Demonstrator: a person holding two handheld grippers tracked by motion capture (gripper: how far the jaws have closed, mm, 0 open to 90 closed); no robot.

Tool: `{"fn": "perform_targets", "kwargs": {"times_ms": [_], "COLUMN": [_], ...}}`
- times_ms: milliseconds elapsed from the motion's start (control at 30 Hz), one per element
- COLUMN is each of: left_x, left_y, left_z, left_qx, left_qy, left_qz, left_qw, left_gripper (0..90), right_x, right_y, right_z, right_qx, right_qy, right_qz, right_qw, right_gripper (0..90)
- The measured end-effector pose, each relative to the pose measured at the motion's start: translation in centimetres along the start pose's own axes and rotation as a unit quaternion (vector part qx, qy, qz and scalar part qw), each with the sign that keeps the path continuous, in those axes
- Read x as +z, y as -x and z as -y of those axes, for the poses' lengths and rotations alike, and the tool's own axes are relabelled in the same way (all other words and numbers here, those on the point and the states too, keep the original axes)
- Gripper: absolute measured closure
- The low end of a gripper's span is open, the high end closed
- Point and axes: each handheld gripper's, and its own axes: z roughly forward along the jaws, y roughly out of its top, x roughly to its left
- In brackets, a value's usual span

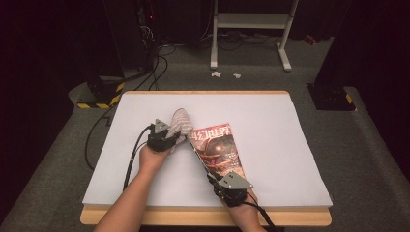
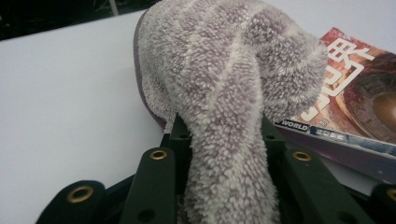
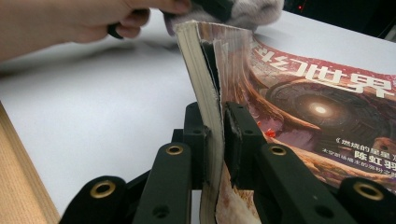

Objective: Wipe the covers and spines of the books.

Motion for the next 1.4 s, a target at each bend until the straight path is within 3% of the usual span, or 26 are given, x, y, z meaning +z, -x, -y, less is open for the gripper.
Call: {"fn": "perform_targets", "kwargs": {"times_ms": [133, 200, 333, 433, 633, 800, 867, 1000, 1067, 1167, 1267, 1400], "left_x": [-2.4, -3.5, -5.5, -6.4, -6.5, -6.0, -6.1, -6.6, -7.2, -8.5, -9.2, -10.0], "left_y": [-1.0, -1.6, -3.1, -3.8, -5.4, -6.2, -6.2, -6.0, -5.8, -5.2, -4.6, -3.1], "left_z": [-0.2, -0.1, 0.7, 1.7, 4.7, 6.2, 6.1, 5.6, 5.2, 4.2, 3.5, 2.6], "left_qx": [0.004, 0.012, 0.002, 0.013, -0.012, -0.049, -0.053, -0.059, -0.058, -0.052, -0.044, -0.03], "left_qy": [0.015, 0.013, 0.014, 0.002, -0.03, -0.035, -0.034, -0.029, -0.016, 0.015, 0.023, 0.044], "left_qz": [-0.011, -0.025, -0.035, -0.05, -0.061, -0.04, -0.036, -0.033, -0.034, -0.028, -0.024, -0.002], "left_qw": [0.9998, 0.9995, 0.9993, 0.9987, 0.9977, 0.9974, 0.9974, 0.9973, 0.9976, 0.9981, 0.9985, 0.9986], "left_gripper": [67.5, 67.5, 67.3, 66.8, 65.3, 58.3, 55.2, 30.7, 25.7, 22.5, 20.8, 20.8], "right_x": [0.0, 0.0, 0.0, 0.0, 0.1, 0.1, 0.1, 0.1, 0.1, 0.1, 0.1, 0.2], "right_y": [0.0, 0.0, 0.0, 0.0, -0.1, -0.1, -0.1, -0.2, -0.2, -0.2, -0.2, -0.2], "right_z": [0.0, 0.0, -0.1, 0.0, 0.0, 0.0, 0.0, 0.1, 0.1, 0.1, 0.1, 0.1], "right_qx": [-0.001, -0.002, -0.003, -0.002, 0.001, -0.001, -0.002, -0.001, -0.001, 0.0, 0.0, 0.001], "right_qy": [0.0, -0.001, -0.001, -0.001, -0.003, -0.004, -0.004, -0.004, -0.004, -0.005, -0.005, -0.004], "right_qz": [0.0, 0.001, 0.001, 0.0, -0.001, 0.0, 0.0, 0.0, 0.001, 0.0, 0.0, -0.001], "right_qw": [1.0, 1.0, 1.0, 1.0, 1.0, 1.0, 1.0, 1.0, 1.0, 1.0, 1.0, 1.0], "right_gripper": [79.7, 79.7, 79.7, 79.6, 79.5, 79.4, 79.3, 79.3, 79.3, 79.3, 79.2, 79.2]}}
